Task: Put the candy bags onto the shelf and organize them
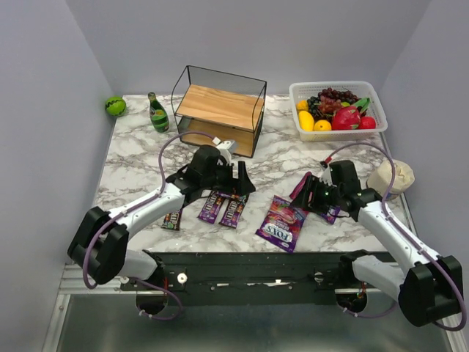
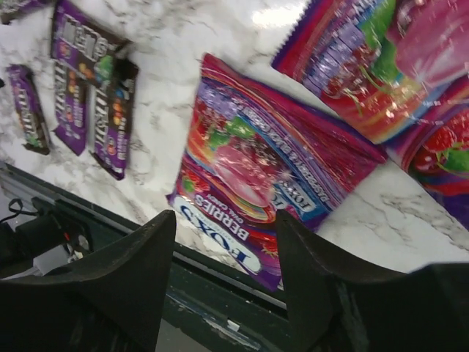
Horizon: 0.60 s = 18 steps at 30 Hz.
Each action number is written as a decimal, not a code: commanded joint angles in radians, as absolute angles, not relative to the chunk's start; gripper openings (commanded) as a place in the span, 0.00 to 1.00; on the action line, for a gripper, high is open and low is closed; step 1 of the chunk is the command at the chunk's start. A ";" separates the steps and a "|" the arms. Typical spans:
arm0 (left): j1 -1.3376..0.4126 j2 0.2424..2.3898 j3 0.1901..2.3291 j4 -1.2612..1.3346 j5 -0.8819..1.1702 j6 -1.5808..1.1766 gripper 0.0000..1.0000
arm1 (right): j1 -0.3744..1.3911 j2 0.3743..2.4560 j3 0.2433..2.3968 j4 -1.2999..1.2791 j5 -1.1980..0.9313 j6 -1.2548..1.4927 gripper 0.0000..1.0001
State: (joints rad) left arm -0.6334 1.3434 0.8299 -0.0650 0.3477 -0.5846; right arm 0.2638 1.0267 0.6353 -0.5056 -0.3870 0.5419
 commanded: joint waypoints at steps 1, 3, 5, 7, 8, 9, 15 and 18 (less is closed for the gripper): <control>-0.686 1.426 0.851 0.050 0.382 -0.612 0.87 | 0.270 1.035 0.568 -0.549 -0.315 0.587 0.63; -0.713 1.480 0.873 0.051 0.390 -0.614 0.84 | 0.270 1.032 0.534 -0.551 -0.301 0.603 0.63; -0.726 1.521 0.887 0.041 0.388 -0.609 0.80 | 0.270 1.032 0.520 -0.563 -0.276 0.610 0.62; -0.736 1.540 0.900 0.026 0.374 -0.601 0.78 | 0.272 1.038 0.506 -0.566 -0.259 0.606 0.61; -0.736 1.548 0.905 0.022 0.370 -0.601 0.76 | 0.272 1.042 0.505 -0.574 -0.255 0.606 0.60; -0.738 1.549 0.908 0.015 0.364 -0.603 0.76 | 0.270 1.042 0.502 -0.577 -0.255 0.609 0.58; -0.738 1.513 0.916 -0.054 0.276 -0.568 0.76 | 0.272 1.061 0.497 -0.656 -0.191 0.618 0.31; -0.738 1.497 0.916 -0.074 0.250 -0.555 0.77 | 0.272 1.115 0.495 -0.660 -0.164 0.608 0.28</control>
